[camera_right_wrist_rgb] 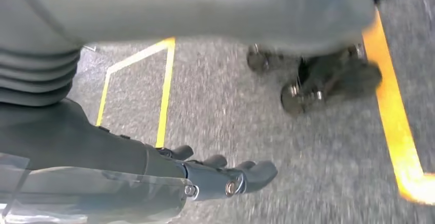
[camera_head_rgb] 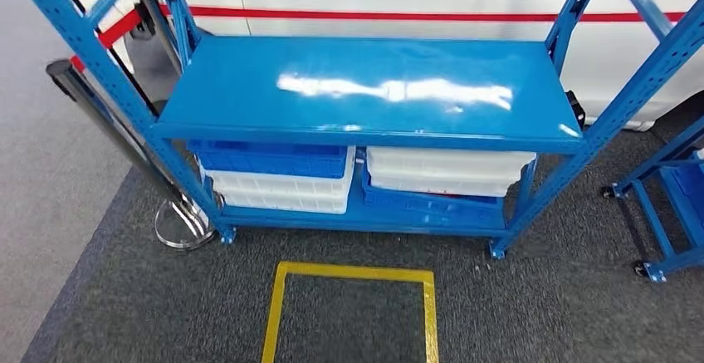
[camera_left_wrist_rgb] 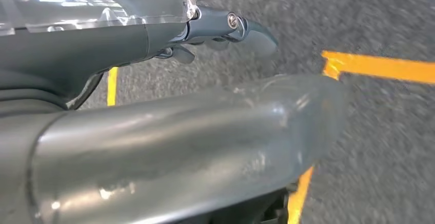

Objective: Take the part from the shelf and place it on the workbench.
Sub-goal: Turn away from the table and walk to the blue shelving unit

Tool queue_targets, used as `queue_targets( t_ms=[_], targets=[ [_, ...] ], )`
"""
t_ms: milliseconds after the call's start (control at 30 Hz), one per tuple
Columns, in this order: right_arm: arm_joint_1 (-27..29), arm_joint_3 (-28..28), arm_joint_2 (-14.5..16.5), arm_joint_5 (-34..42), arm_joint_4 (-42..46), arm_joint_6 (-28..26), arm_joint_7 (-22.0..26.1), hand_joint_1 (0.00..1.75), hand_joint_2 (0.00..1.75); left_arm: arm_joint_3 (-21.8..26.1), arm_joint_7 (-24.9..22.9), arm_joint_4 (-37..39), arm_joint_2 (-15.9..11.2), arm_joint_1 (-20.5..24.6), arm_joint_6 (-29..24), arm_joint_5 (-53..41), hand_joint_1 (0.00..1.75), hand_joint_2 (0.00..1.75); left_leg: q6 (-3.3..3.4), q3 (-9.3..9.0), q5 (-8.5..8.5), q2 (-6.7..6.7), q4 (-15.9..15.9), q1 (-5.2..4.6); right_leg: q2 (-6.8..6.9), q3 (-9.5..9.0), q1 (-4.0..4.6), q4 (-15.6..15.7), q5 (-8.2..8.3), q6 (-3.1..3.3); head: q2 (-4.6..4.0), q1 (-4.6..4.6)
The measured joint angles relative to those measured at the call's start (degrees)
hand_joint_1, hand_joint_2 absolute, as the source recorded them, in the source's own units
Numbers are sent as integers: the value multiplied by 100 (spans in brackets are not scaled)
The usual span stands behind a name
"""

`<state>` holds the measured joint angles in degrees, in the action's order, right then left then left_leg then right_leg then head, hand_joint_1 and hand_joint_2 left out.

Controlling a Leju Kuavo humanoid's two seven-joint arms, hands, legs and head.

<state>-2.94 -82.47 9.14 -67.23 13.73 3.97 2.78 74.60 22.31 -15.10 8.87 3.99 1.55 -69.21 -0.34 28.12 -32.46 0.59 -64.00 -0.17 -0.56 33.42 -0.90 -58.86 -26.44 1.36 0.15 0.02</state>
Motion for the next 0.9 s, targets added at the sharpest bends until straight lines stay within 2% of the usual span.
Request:
queue_targets(
  t_ms=[33, 67, 100, 133, 167, 200, 233, 267, 300, 333, 367, 400, 433, 500, 533, 567, 600, 633, 667, 700, 733, 767, 800, 833, 900],
  targets=[
    [-8, -7, -1, 9, 1, -32, -4, 0, 87, 2, -1, 0, 1, 3, -1, -1, 0, 0, -32, 216, -119, -10, -355, 20, -15, -39, -2, 16, -25, 18, 0, -7],
    [-15, -16, -1, 18, 2, -44, 6, 0, 131, 6, -2, 0, 1, 0, -2, -1, 0, 0, -64, 451, -278, -12, -693, 42, -34, -74, -4, 25, -55, 29, 1, -16],
    [-19, -25, 0, 22, 2, -46, 20, 0, 131, 11, -4, 0, 3, -7, -5, -1, 0, 0, -89, 646, -413, -11, -919, 65, -67, -113, -5, 28, -90, 29, 1, -13],
    [-20, -30, 1, 20, 2, -50, 35, 0, 87, 16, -7, 0, 4, -18, -9, -1, 0, 0, -107, 767, -461, -12, -980, 84, -106, -163, -8, 28, -132, 21, 1, -15],
    [-18, -33, 2, 16, 2, -53, 45, 0, 44, 20, -10, 0, 6, -28, -13, -1, 0, 0, -118, 804, -373, -17, -860, 99, -158, -221, -13, 26, -173, 7, 1, -15],
    [-17, -36, 5, 20, 2, -52, 57, 0, 44, 22, -11, 0, 7, -35, -15, -1, 0, 0, -127, 763, -145, -45, -579, 113, -212, -285, -20, 26, -215, -13, 0, -14],
    [-18, -42, 8, 33, 2, -48, 70, 0, 87, 25, -13, 0, 7, -47, -18, -2, 0, 0, -134, 686, 175, -129, -203, 126, -259, -335, -28, 28, -254, -37, 0, -16],
    [-31, -49, 11, 47, 1, -44, 85, 0, 87, 30, -13, 0, 7, -60, -18, -3, 0, 0, -127, 629, 393, -209, 117, 130, -299, -376, -34, 21, -288, -62, 0, -22],
    [-48, -55, 15, 59, 1, -41, 97, 0, 87, 37, -15, 0, 7, -68, -20, -8, 0, 0, -106, 590, 541, -276, 335, 125, -337, -394, -36, 16, -319, -94, 0, -33],
    [-59, -60, 18, 63, 1, -48, 102, 0, 44, 45, -18, 0, 7, -74, -24, -14, 0, 0, -69, 576, 608, -320, 436, 115, -370, -397, -39, 13, -346, -132, 0, -45],
    [-66, -61, 22, 60, 1, -59, 103, 0, 0, 52, -22, 0, 7, -73, -27, -22, 0, 0, -24, 577, 579, -306, 434, 98, -398, -406, -38, 18, -367, -170, 0, -54],
    [-64, -61, 27, 53, 2, -72, 99, 0, 0, 56, -27, 0, 8, -67, -33, -30, 0, 0, 25, 552, 618, -290, 450, 102, -411, -416, -36, 28, -390, -210, 1, -60],
    [-58, -61, 30, 42, 2, -85, 94, 0, 0, 58, -29, 0, 10, -64, -40, -36, 0, 0, 70, 519, 648, -273, 480, 109, -358, -426, -36, 7, -421, -238, 1, -57],
    [-65, -61, 32, 14, 1, -94, 89, 0, 0, 63, -31, 0, 13, -61, -54, -47, 0, 0, 165, 455, 654, -222, 550, 122, -163, -277, -24, -326, -616, -270, 1, -42],
    [-73, -61, 32, 3, 1, -95, 89, 0, 0, 67, -32, 0, 14, -63, -61, -52, 0, 0, 200, 432, 637, -189, 562, 108, -64, -84, -21, -668, -774, -277, 0, -34],
    [-81, -61, 32, -2, 1, -95, 89, 0, 0, 72, -33, 0, 14, -65, -66, -57, 0, 0, 228, 416, 614, -160, 565, 94, -18, 156, -18, -1063, -930, -283, 0, -28],
    [-86, -61, 32, -5, 1, -95, 89, 0, 0, 78, -35, 0, 14, -67, -70, -60, 0, 0, 242, 396, 591, -134, 565, 77, -4, 374, -19, -1393, -1015, -288, 0, -26],
    [-87, -61, 32, -5, 1, -95, 89, 0, 0, 82, -36, 0, 14, -68, -72, -62, 0, 0, 250, 368, 564, -116, 564, 62, 1, 521, -20, -1566, -995, -288, 0, -27],
    [-82, -62, 32, -5, 2, -95, 89, 0, 0, 85, -37, 0, 14, -68, -73, -66, 0, 0, 253, 331, 536, -106, 563, 49, 4, 554, -18, -1518, -850, -278, 0, -26],
    [-76, -62, 32, -6, 2, -95, 89, 0, 0, 87, -36, 0, 14, -67, -78, -73, 0, 0, 248, 282, 505, -104, 563, 36, 9, 478, -14, -1256, -613, -258, 0, -25],
    [-72, -63, 32, -6, 2, -98, 87, 0, 0, 89, -34, 0, 15, -67, -85, -82, 0, 0, 239, 229, 470, -103, 563, 26, 18, 328, -3, -853, -352, -227, 1, -24],
    [-69, -63, 32, -8, 2, -104, 83, 0, 0, 89, -30, 0, 20, -67, -92, -92, 0, 0, 220, 191, 434, -99, 565, 10, 32, 171, 18, -486, -172, -192, 1, -27],
    [-75, -63, 32, -11, 2, -110, 79, 0, 0, 90, -25, 0, 24, -64, -99, -100, 0, 0, 193, 167, 399, -96, 563, -1, 41, 53, 38, -211, -66, -164, 1, -32],
    [-83, -62, 32, -15, 1, -117, 75, 0, 0, 90, -17, 0, 28, -59, -102, -106, 0, 0, 166, 154, 373, -90, 564, -5, 45, -9, 57, -66, -40, -144, 1, -38],
    [-92, -61, 33, -22, 1, -123, 72, 0, 0, 91, -6, -1, 31, -43, -104, -118, 0, 0, 104, 133, 346, -82, 585, 1, 31, -39, 74, -18, -66, -110, 0, -44]
  ],
)
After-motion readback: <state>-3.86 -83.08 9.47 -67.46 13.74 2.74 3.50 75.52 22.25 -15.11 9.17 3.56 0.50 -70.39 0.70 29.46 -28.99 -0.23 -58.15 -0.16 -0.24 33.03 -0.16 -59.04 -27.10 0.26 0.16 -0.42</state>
